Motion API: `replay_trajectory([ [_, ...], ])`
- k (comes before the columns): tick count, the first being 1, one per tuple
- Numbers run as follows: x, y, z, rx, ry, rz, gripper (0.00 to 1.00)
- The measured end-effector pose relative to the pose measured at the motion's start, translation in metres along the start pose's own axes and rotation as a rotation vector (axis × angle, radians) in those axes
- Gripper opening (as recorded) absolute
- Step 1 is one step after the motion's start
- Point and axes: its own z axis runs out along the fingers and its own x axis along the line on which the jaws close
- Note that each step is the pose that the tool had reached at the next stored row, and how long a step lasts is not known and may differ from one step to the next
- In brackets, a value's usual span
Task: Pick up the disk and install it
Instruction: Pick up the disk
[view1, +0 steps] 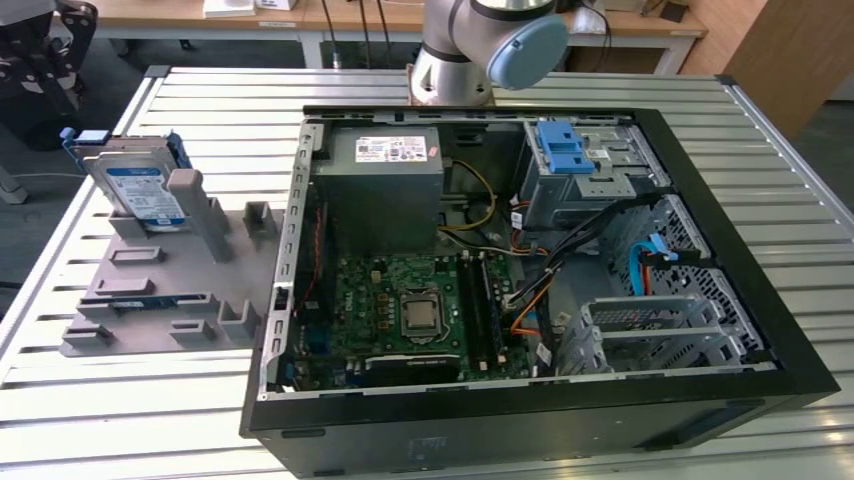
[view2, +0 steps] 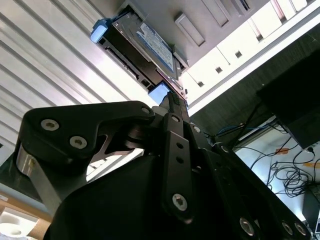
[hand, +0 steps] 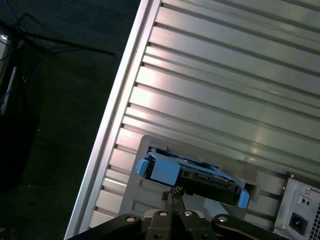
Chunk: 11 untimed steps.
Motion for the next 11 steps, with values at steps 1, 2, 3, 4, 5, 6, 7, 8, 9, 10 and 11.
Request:
replay_trajectory([
  [1,0.0000,0.0000,0.0000,0.0001,0.0001,-0.003,0.11],
  [2,0.0000,0.0000,0.0000,0.0000,0.0002,-0.004,0.11],
  [3,0.0000,0.0000,0.0000,0.0000,0.0003,-0.004,0.11],
  [4,0.0000,0.0000,0.0000,0.0001,0.0003,-0.004,0.11],
  [5,0.0000,0.0000,0.0000,0.0001,0.0003,-0.004,0.11],
  [6,0.0000,0.0000,0.0000,0.0001,0.0002,-0.004,0.11],
  [7,0.0000,0.0000,0.0000,0.0000,0.0003,-0.004,0.11],
  [8,0.0000,0.0000,0.0000,0.0001,0.0002,-0.004,0.11],
  [9,0.0000,0.0000,0.0000,0.0001,0.0003,-0.004,0.11],
  [10,0.0000,0.0000,0.0000,0.0000,0.0002,-0.004,0.11],
  [11,0.0000,0.0000,0.0000,0.0000,0.0003,-0.005,0.11],
])
